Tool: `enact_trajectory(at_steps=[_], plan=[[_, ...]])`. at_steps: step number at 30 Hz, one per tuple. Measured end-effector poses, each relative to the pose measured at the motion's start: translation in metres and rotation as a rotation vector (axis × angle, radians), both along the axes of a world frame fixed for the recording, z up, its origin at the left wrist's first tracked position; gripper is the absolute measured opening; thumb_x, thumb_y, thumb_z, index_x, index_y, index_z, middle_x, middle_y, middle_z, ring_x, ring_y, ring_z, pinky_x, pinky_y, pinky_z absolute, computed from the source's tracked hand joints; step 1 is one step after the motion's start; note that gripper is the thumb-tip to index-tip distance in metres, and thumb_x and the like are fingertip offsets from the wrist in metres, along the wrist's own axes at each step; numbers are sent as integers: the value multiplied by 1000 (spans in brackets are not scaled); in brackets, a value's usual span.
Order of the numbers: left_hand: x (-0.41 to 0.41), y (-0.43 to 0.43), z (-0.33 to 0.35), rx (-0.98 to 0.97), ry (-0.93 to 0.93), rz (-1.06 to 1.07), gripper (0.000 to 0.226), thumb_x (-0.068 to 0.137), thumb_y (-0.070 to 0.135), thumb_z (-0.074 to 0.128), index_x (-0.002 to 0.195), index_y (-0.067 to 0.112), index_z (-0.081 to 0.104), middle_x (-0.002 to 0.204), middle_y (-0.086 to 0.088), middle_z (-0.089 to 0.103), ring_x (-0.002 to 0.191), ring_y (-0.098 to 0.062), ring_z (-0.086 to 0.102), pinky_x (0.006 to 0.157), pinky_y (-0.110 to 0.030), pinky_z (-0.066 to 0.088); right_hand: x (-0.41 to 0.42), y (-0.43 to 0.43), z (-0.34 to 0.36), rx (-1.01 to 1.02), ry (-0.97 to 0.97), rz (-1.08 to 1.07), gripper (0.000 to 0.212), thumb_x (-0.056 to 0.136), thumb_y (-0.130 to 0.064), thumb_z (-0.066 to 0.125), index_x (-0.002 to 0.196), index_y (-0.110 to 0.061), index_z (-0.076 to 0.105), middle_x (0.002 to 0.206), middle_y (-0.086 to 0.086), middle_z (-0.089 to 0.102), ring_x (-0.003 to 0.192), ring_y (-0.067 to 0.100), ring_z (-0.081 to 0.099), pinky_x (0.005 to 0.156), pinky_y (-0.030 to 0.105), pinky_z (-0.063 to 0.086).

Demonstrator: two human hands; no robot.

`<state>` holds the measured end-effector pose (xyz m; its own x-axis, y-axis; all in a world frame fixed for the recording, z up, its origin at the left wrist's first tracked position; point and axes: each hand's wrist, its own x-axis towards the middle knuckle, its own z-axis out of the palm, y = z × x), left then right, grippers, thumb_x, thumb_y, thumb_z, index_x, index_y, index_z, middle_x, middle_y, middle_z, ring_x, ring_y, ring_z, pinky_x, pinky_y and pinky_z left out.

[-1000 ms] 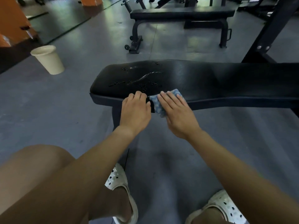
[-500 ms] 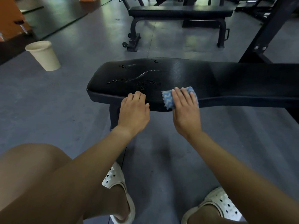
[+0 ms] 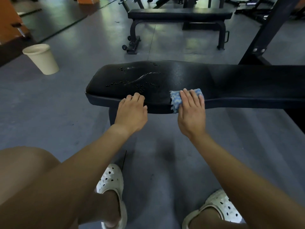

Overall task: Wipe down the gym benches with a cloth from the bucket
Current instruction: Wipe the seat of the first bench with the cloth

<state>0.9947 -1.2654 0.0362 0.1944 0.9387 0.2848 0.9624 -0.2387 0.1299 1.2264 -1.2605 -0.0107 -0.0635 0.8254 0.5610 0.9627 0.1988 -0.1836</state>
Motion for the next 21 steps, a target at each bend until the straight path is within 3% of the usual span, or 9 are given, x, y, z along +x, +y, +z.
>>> enact_trajectory(at_steps=[8, 11, 14, 17, 21], plan=[[-16, 3, 16, -61, 82, -111, 43, 104, 31, 47, 144, 15, 49, 138, -3, 52, 119, -25, 51, 106, -43, 41, -43, 18, 25, -177, -266, 299, 60, 105, -43, 24, 154, -14, 39, 158, 4, 42, 147, 25, 37, 122, 43, 27], [-34, 11, 21, -103, 142, -213, 49, 105, 34, 47, 151, 19, 44, 146, 0, 47, 129, -25, 47, 115, -46, 34, -36, 27, 26, -151, -200, 194, 58, 107, -51, 27, 149, -18, 49, 153, 1, 49, 144, 23, 41, 120, 40, 30], [-52, 22, 25, -92, 121, -228, 48, 104, 37, 47, 149, 18, 48, 145, -3, 46, 130, -26, 46, 116, -44, 34, -52, 42, 31, -160, -76, -15, 52, 108, -45, 27, 143, -19, 56, 149, 2, 54, 142, 25, 44, 118, 39, 29], [-68, 34, 21, -45, 59, -196, 44, 105, 39, 47, 141, 15, 55, 137, -7, 52, 122, -27, 51, 110, -44, 40, -76, 59, 45, -330, -89, -88, 54, 108, -42, 23, 151, -16, 44, 160, 5, 39, 149, 27, 32, 122, 42, 22], [-74, 48, 18, 45, 38, -236, 36, 102, 40, 48, 121, 15, 66, 113, -4, 61, 99, -22, 56, 89, -42, 50, -97, 68, 52, -473, -194, 42, 62, 108, -48, 15, 161, -16, 18, 169, 2, 16, 156, 24, 11, 127, 43, 11]])
